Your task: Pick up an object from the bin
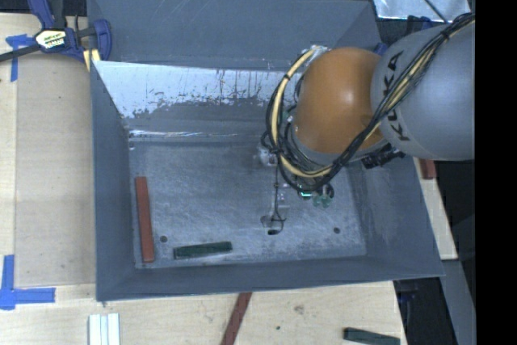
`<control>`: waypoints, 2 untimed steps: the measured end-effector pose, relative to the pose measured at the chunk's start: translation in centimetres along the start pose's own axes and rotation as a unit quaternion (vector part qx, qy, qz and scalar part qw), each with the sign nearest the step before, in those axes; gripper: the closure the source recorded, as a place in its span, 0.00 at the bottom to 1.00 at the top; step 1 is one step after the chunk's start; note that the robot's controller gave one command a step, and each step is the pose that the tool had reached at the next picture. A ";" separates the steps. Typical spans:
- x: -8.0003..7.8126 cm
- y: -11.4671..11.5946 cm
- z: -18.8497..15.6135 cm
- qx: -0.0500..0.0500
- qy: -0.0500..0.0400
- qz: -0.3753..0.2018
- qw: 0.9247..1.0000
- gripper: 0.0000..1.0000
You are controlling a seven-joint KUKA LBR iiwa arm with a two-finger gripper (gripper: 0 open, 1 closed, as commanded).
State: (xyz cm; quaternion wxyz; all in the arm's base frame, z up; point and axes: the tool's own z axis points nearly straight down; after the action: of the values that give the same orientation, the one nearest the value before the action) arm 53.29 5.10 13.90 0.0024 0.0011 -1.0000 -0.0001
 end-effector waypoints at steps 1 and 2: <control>-0.2 0.0 -0.4 0.000 -0.004 0.001 1.000 0.00; 2.5 4.8 5.1 0.000 -0.007 -0.007 1.000 0.00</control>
Offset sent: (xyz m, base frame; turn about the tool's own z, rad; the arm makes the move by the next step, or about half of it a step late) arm -0.0356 0.0632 -0.0690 -0.0241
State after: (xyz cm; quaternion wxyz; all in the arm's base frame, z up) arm 50.79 9.85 8.76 -0.0042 0.0083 -1.0000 -0.0004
